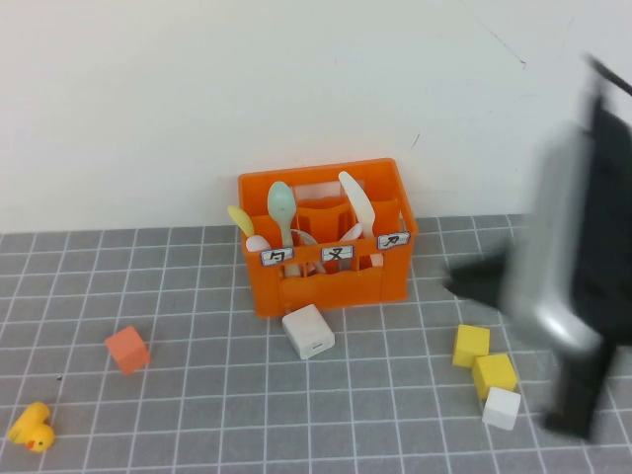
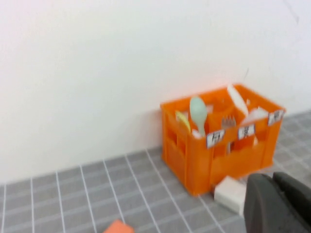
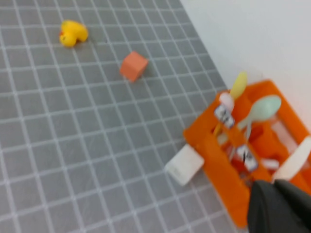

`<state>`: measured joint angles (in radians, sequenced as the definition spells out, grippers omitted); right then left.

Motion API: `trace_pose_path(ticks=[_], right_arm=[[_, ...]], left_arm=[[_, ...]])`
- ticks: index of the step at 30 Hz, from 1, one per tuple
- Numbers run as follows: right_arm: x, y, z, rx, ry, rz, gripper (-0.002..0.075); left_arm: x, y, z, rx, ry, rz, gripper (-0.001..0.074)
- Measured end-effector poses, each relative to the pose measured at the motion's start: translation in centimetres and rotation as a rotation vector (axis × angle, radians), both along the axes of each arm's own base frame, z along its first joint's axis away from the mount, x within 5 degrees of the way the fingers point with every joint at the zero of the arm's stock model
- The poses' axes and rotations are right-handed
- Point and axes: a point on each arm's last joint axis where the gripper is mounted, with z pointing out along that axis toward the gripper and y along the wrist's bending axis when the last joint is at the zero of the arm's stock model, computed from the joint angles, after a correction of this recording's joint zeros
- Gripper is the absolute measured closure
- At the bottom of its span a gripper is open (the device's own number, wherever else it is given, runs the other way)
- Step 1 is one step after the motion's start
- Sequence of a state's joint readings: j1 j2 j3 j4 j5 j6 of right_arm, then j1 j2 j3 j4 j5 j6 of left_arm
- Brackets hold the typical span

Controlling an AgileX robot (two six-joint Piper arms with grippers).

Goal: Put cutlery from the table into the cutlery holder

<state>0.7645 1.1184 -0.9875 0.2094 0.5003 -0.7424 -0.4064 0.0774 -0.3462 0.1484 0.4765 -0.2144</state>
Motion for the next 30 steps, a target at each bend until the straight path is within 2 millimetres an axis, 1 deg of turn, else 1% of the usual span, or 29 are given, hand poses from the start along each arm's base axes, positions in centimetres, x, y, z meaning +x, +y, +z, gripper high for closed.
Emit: trace_pose_path(ticks=[3, 6, 9, 12, 15, 17, 20, 22, 27, 30], right_arm=[[-2.4, -2.4, -1.0, 0.006, -0.012, -0.006, 0.0726], [-4.5, -4.5, -2.0, 0.022, -0.027, -0.011, 0.0726], [-6.7, -6.7, -3.9, 0.026, -0.039, -0.021, 0.0726], [-8.4, -8.6, -6.0, 0.036, -0.042, -0.045, 0.0726], [-9.9, -10.1, -8.4, 0.067, -0.014, -0.085, 0.0726], [-10.7, -10.9, -9.4, 0.093, -0.018, -0.101, 0.0726], [-11.5, -11.8, -10.3, 0.121, -0.035, -0.113, 0.0726], [-11.9, -12.2, -10.4, 0.147, -0.021, -0.122, 0.0726], [-12.7, -12.3, -10.9, 0.179, 0.09, -0.127, 0.0726], [-12.8, -12.2, -11.0, 0.19, 0.113, -0.126, 0.0726]], left_arm=[[-0.5, 0.2, -0.1, -0.014, -0.051, -0.001, 0.0736], [-0.7, 0.3, -0.1, -0.015, -0.057, 0.001, 0.0736], [-0.7, 0.4, -0.3, -0.006, -0.05, 0.005, 0.0736], [-0.6, 0.5, -0.3, 0.022, -0.058, 0.017, 0.0736], [-0.6, 0.6, -0.4, 0.051, -0.052, 0.031, 0.0736], [-0.6, 0.7, -0.5, 0.058, -0.046, 0.034, 0.0736], [-0.6, 0.7, -0.6, 0.064, -0.04, 0.037, 0.0736], [-0.6, 0.7, -0.6, 0.064, -0.04, 0.037, 0.0736], [-0.6, 0.7, -0.6, 0.059, -0.039, 0.038, 0.0736], [-0.6, 0.7, -0.6, 0.059, -0.039, 0.038, 0.0736]])
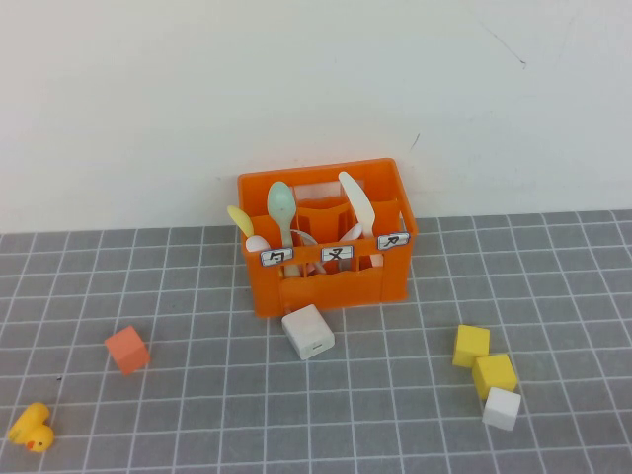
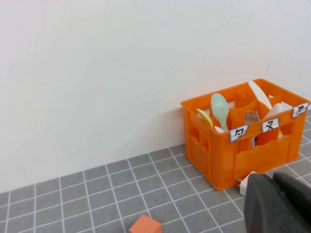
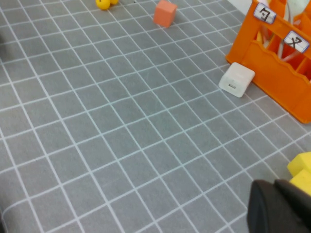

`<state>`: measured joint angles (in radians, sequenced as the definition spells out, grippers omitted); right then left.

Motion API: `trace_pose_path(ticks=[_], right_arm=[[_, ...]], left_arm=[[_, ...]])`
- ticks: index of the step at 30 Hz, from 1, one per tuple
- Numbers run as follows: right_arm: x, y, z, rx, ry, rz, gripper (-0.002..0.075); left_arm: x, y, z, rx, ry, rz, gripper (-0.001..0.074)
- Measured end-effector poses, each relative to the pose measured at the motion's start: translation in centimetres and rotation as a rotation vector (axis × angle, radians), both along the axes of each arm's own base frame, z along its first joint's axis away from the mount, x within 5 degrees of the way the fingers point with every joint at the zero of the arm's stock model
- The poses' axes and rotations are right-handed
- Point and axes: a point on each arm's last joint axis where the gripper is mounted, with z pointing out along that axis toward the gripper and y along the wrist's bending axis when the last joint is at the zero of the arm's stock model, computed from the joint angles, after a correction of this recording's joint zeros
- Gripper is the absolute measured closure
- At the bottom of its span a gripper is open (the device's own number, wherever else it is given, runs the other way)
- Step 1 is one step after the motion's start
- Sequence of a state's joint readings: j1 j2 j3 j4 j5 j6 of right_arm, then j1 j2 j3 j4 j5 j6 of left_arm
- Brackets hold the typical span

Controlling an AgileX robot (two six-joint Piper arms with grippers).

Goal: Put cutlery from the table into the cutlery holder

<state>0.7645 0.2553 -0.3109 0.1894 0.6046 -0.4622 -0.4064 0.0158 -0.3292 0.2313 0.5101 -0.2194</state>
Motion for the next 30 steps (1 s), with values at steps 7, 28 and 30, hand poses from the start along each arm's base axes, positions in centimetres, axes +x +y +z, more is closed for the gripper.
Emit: trace_pose_path(ticks=[7, 28, 30], right_arm=[[0.0, 0.0, 0.0, 0.002, 0.006, -0.001, 0.0726], [0.0, 0.0, 0.0, 0.001, 0.007, 0.0, 0.0726], [0.0, 0.0, 0.0, 0.001, 0.007, 0.0, 0.0726]], left_arm=[[0.0, 0.0, 0.0, 0.001, 0.0, 0.0, 0.0736], [1.6, 0.2, -7.6, -0.09, 0.17, 0.279, 0.0736], [2.0, 0.2, -9.0, -0.104, 0.146, 0.296, 0.0736]])
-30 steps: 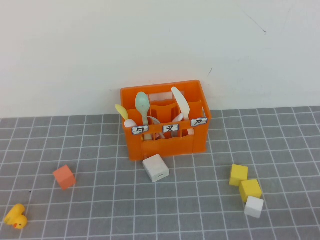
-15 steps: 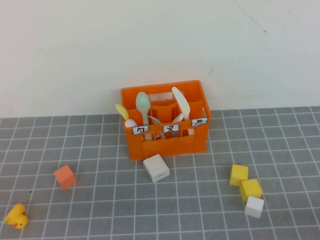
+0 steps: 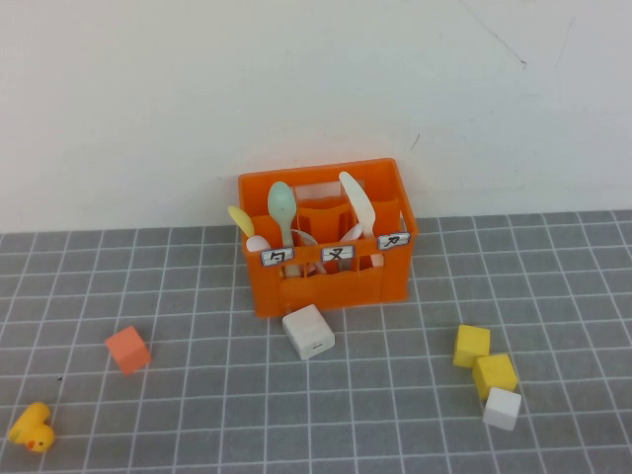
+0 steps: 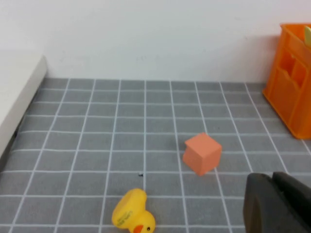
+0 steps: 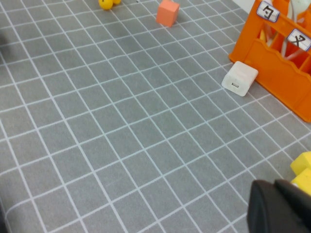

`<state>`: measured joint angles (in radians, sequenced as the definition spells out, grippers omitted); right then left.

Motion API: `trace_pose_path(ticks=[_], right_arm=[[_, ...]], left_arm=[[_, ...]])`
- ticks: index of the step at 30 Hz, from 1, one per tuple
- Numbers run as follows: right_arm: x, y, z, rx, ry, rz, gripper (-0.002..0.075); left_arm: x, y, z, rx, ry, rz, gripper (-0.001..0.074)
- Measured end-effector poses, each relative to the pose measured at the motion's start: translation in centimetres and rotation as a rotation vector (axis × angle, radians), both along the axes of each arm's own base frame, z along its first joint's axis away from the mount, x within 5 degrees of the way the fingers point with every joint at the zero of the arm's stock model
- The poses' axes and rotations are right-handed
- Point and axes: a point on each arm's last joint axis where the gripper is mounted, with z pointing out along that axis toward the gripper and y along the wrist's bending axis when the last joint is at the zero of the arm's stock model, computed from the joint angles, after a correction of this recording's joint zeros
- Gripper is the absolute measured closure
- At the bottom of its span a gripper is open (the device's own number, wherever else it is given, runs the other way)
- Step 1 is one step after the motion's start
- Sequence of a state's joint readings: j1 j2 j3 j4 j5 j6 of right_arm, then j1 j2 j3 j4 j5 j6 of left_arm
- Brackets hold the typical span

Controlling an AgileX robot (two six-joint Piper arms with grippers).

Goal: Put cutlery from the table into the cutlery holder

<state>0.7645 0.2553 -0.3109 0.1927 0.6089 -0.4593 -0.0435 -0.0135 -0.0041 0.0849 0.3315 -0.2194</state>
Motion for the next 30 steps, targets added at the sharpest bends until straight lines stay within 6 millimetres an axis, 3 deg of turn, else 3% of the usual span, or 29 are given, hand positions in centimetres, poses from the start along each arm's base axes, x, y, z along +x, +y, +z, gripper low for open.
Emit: trace_pose_path(ticks=[6, 14, 30], right_arm=[[0.0, 0.0, 0.0, 0.0, 0.0, 0.0, 0.0726], [0.0, 0.0, 0.0, 0.0, 0.0, 0.0, 0.0726], [0.0, 0.0, 0.0, 0.0, 0.0, 0.0, 0.0727]], left_arm=[[0.05, -0.13, -0.91, -0.064, 0.027, 0.017, 0.0736], [0.04, -0.2, -0.94, 0.121, 0.029, -0.043, 0.0736], [0.04, -0.2, -0.94, 0.139, 0.028, -0.048, 0.0736]])
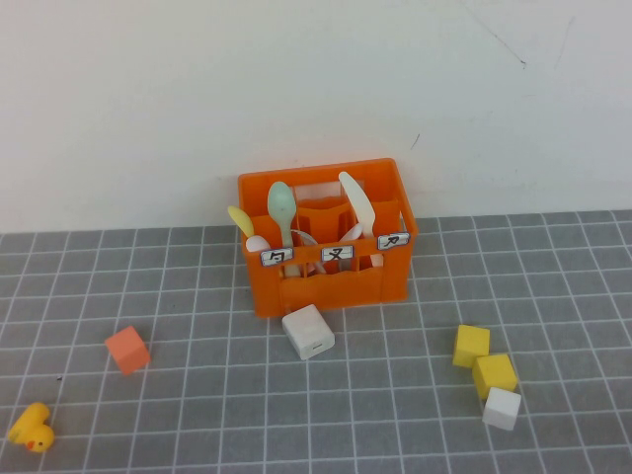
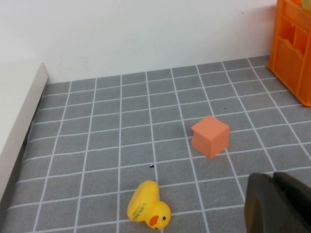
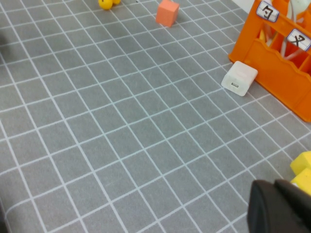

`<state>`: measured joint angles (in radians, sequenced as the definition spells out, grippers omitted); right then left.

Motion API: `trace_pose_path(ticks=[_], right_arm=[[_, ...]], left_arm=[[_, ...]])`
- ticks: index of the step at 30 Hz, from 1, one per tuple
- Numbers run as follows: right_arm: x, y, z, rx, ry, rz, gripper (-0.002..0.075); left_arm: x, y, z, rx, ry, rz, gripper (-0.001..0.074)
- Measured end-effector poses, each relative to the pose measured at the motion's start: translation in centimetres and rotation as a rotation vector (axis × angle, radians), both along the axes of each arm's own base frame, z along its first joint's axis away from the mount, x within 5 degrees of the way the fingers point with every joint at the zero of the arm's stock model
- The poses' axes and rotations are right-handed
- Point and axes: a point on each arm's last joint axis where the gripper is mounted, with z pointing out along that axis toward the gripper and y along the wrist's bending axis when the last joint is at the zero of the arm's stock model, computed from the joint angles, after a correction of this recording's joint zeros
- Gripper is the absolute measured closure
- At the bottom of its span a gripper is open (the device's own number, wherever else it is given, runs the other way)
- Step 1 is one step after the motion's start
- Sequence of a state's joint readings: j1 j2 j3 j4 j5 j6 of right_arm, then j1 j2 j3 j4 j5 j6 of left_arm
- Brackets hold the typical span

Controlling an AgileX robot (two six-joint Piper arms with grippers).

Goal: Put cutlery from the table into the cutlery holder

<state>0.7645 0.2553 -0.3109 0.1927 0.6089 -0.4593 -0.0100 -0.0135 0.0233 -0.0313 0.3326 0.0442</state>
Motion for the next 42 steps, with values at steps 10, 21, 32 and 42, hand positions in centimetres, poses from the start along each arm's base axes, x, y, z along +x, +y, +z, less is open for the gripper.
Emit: trace_pose_path(ticks=[10, 21, 32, 42], right_arm=[[-1.0, -2.1, 0.9, 0.109, -0.153, -0.244, 0.0727], [0.9, -4.2, -3.8, 0.048, -0.227, -0.807, 0.0727], [1.6, -4.9, -7.5, 0.022, -0.191, -0.93, 0.0727], [1.5, -5.5, -7.6, 0.215, -0.099, -1.093, 0.0727]], left_arm=[[0.0, 0.0, 0.0, -0.006, 0.0, 0.001, 0.0736], [0.0, 0.0, 0.0, -0.007, 0.001, 0.0, 0.0736], [0.0, 0.0, 0.0, -0.007, 0.001, 0.0, 0.0736], [0.0, 0.0, 0.0, -0.011, 0.002, 0.0, 0.0736]])
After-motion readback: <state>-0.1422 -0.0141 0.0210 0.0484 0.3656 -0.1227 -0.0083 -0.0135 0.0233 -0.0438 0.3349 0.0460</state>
